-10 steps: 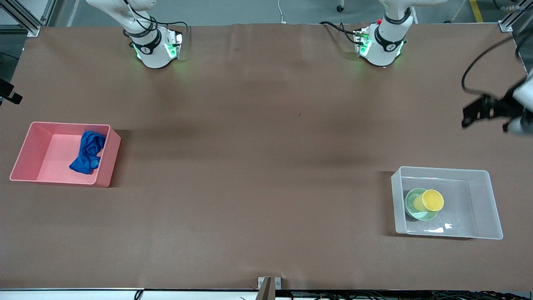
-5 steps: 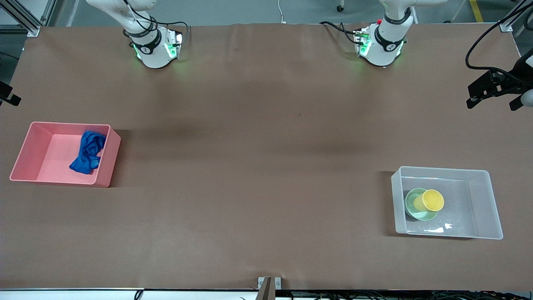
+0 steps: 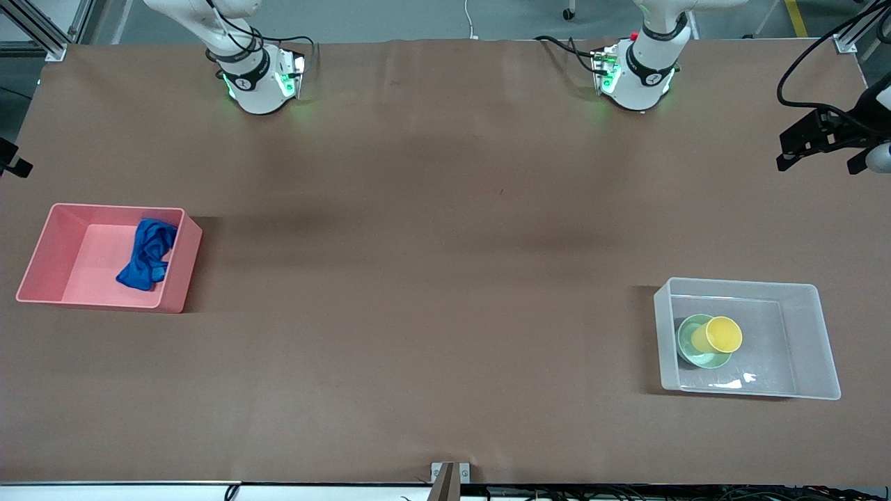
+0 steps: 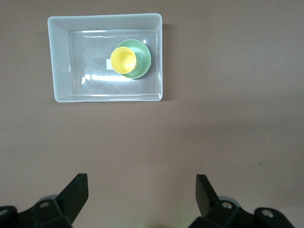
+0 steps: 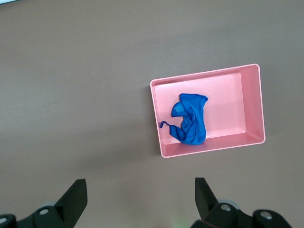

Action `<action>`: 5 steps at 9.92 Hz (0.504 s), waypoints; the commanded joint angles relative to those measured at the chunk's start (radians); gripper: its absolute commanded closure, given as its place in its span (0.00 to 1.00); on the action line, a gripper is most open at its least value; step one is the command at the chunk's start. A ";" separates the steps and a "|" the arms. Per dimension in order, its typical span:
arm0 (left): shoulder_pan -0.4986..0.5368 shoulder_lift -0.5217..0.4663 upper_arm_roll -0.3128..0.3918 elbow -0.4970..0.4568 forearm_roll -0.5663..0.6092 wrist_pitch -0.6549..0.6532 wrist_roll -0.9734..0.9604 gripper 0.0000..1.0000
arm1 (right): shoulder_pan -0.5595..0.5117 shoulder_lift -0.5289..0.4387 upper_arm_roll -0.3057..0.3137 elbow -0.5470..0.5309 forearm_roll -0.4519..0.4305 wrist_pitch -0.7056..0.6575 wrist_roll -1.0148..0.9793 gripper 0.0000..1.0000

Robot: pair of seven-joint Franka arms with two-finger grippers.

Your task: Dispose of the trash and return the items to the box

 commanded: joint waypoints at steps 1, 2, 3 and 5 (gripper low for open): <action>0.003 -0.019 -0.005 -0.055 -0.015 0.000 -0.016 0.00 | -0.003 0.011 0.002 0.024 -0.002 -0.015 -0.007 0.00; 0.003 -0.019 -0.005 -0.055 -0.017 0.000 -0.016 0.00 | -0.004 0.011 0.002 0.024 -0.002 -0.015 -0.007 0.00; 0.003 -0.019 -0.005 -0.055 -0.035 0.000 -0.018 0.00 | -0.004 0.011 0.002 0.024 -0.002 -0.015 -0.007 0.00; 0.005 -0.019 -0.002 -0.055 -0.048 0.000 -0.016 0.00 | -0.006 0.011 0.002 0.023 -0.002 -0.015 -0.009 0.00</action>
